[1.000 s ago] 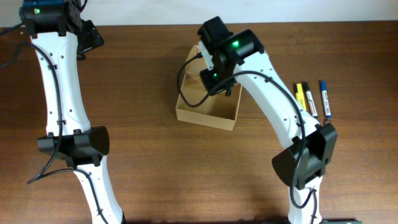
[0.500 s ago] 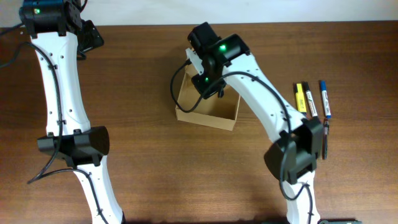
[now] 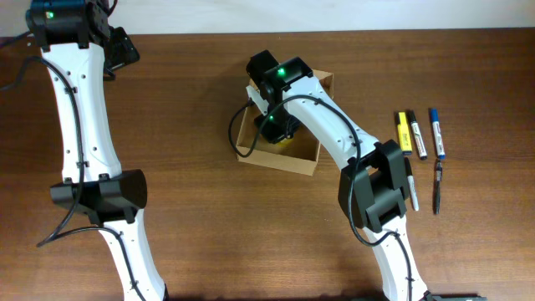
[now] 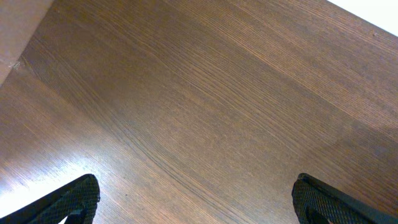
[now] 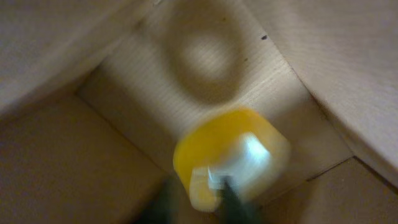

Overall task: Pack container
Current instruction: 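Carry the tape roll left into the box and release it, then return the right gripper to the yellow highlighter and lower onto it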

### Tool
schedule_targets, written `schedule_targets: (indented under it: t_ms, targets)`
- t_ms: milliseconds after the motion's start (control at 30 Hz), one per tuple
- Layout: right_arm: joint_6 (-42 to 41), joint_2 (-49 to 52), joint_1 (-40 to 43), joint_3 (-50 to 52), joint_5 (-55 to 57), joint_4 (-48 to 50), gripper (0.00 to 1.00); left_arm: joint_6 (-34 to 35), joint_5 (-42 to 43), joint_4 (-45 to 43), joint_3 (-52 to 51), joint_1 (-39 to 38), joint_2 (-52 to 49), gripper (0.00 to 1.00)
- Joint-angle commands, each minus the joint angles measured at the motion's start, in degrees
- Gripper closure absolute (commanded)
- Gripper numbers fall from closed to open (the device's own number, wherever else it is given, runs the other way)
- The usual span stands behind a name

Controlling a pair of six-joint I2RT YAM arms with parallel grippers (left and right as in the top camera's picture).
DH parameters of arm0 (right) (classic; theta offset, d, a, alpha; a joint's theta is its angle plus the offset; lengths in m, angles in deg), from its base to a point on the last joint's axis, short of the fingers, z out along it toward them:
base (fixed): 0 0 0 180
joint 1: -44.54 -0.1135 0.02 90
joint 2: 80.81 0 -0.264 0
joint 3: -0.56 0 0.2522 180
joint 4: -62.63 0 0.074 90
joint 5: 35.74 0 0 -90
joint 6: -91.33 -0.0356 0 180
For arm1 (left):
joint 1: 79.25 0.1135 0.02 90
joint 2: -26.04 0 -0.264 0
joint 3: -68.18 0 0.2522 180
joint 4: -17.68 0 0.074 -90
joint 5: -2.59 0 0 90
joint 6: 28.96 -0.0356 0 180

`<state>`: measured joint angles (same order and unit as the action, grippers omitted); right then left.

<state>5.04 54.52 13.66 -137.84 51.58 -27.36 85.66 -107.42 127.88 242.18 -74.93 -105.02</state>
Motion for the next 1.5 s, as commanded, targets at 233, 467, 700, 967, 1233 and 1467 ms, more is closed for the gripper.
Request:
schedule_targets:
  t_ms: [233, 467, 700, 967, 1233, 1467]
  targets:
    - [0.55, -0.22, -0.55, -0.31, -0.61, -1.09, 0.59, -0.31, -0.76, 0.09, 0.9, 0.24, -0.28, 0.0]
    - [-0.28, -6.14, 0.13, -5.22, 3.82, -4.55, 0.47, -0.31, -0.79, 0.09, 0.9, 0.24, -0.28, 0.0]
    - [-4.57, -16.59, 7.28, -6.78, 10.49, -5.73, 0.46, -0.31, -0.79, 0.09, 0.9, 0.24, -0.28, 0.0]
    - [-5.66, -21.24, 26.58, -6.23, 8.2, -5.4, 0.45, -0.31, -0.79, 0.09, 0.9, 0.24, -0.28, 0.0]
    - [-3.96, -19.34, 40.13, 5.73, 1.38, -0.98, 0.37, -0.31, -0.76, 0.09, 0.9, 0.24, -0.28, 0.0]
    - [-3.93, -16.5, 41.59, 15.8, 0.24, 3.85, 0.35, -0.31, -0.79, 0.09, 0.9, 0.24, -0.28, 0.0]
